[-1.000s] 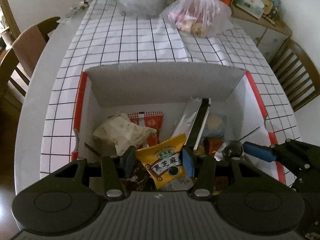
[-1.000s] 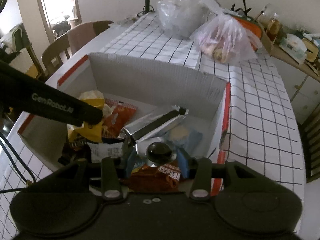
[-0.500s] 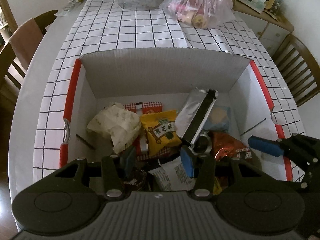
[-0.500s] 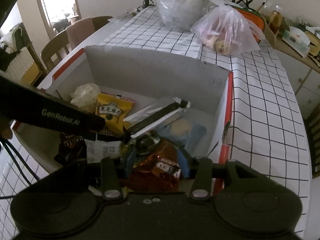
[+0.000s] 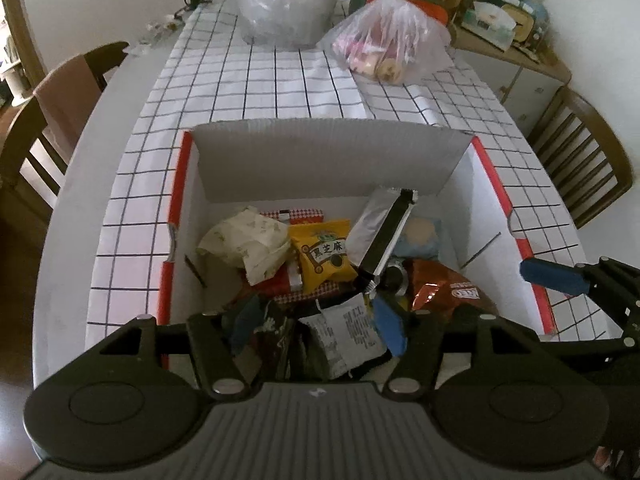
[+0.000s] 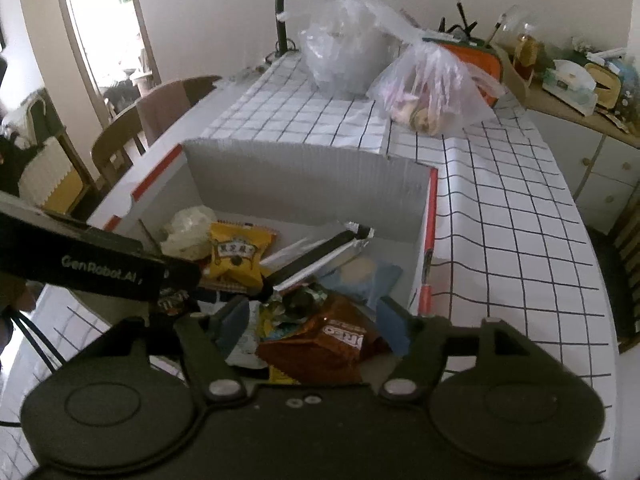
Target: Organize snacks
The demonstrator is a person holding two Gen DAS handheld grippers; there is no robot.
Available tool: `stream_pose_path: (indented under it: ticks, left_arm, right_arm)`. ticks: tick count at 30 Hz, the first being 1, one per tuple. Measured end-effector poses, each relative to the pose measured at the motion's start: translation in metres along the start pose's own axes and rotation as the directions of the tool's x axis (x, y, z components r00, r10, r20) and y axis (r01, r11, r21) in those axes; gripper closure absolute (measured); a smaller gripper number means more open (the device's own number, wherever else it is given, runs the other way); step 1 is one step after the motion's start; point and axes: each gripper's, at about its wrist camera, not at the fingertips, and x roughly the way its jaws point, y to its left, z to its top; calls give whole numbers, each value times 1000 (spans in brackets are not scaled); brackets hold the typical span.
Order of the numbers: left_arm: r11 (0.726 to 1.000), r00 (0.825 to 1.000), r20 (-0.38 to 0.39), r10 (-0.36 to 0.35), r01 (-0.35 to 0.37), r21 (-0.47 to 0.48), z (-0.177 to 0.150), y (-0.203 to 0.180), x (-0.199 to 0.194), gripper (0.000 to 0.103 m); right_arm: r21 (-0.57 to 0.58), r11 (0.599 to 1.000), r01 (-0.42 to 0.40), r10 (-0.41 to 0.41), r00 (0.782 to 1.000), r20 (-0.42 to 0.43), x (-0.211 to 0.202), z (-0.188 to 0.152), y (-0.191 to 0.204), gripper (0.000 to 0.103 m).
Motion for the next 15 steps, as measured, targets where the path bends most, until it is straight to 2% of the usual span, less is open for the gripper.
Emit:
stream_pose_path:
  ticks: [1, 6, 11, 15]
  left_arm:
    - [1000, 1000, 6, -1, 1, 0, -1, 0, -4, 39]
    - [1000, 999, 53, -12, 12, 1, -9, 3, -27, 33]
    - [1000, 995, 97, -25, 25, 1, -20, 8, -48, 31]
    - [999, 990, 135, -36, 36, 1, -30, 12, -65, 26]
  right_arm:
    - [3, 1000, -1, 1, 1000, 9, -4, 0, 1, 25]
    - [18, 1000, -3, 2, 999, 54, -25, -3, 7, 18]
    - [35, 999, -7, 4, 995, 100, -48, -5, 12, 17]
    - [51, 999, -15, 7, 990, 141, -65, -10, 14, 7]
